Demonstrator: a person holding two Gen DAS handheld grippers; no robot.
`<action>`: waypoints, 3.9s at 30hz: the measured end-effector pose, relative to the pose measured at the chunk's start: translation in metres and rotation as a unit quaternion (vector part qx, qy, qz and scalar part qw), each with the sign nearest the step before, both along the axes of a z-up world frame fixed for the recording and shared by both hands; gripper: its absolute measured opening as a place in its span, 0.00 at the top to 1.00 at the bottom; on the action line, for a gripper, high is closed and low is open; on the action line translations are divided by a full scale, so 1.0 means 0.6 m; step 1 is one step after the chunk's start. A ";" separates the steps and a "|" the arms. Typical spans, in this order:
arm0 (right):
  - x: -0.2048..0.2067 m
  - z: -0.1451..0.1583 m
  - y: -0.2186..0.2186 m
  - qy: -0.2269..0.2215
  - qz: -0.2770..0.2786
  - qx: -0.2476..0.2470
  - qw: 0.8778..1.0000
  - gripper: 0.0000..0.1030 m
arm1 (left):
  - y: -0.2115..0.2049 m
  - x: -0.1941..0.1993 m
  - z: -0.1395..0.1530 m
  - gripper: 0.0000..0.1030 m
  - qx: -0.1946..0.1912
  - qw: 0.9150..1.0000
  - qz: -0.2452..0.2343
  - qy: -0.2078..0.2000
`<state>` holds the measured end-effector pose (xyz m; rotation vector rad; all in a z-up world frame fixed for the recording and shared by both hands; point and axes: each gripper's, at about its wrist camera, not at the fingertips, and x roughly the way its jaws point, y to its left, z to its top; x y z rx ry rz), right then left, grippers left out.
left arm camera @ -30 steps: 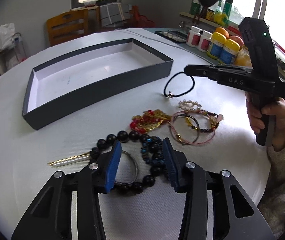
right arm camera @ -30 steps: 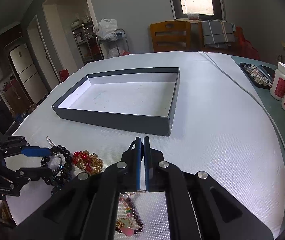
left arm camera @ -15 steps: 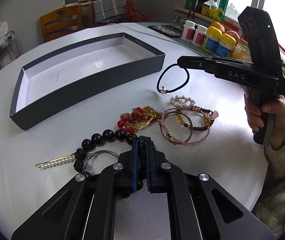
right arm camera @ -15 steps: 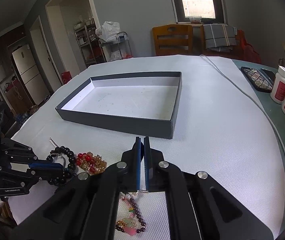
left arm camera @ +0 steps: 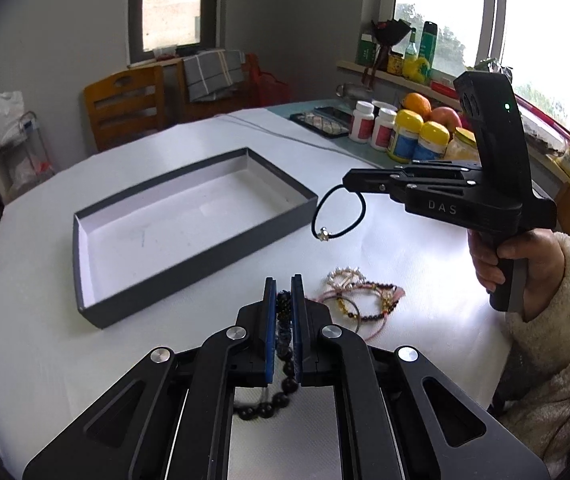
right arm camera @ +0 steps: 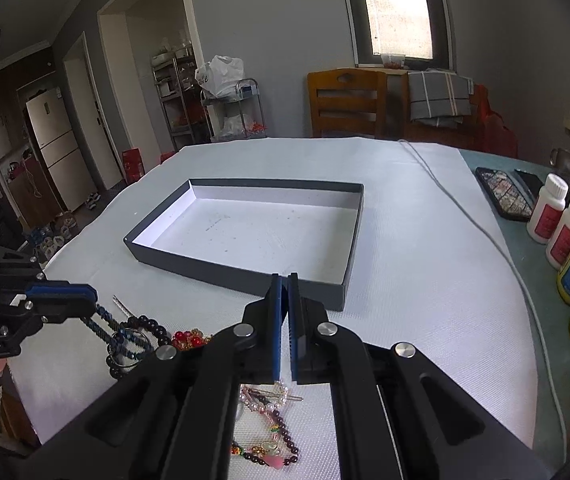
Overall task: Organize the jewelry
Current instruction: 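Carry the blue bracelet with the left tool while the right tool carries the hair tie into the box, then open the left tool over the box while the right tool releases the hair tie, then move both tools back from the box toward the jewelry pile, then grasp the silver bangle with the left tool while the right tool moves to the pearl ring clip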
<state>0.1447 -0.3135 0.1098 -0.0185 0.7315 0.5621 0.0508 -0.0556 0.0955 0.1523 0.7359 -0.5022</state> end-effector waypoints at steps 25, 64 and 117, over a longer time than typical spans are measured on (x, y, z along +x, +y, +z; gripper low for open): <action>0.155 -0.080 0.104 0.049 -0.018 -0.038 0.998 0.97 | 0.132 0.221 -0.111 0.93 0.027 0.982 0.185 0.032; 0.139 -0.084 0.092 0.012 -0.042 -0.051 0.998 0.24 | 0.133 0.216 -0.105 0.38 0.048 0.981 0.187 0.010; -0.105 -0.079 -0.014 0.034 -0.017 -0.058 0.998 0.06 | 0.053 -0.026 -0.136 0.60 0.058 0.990 0.108 0.067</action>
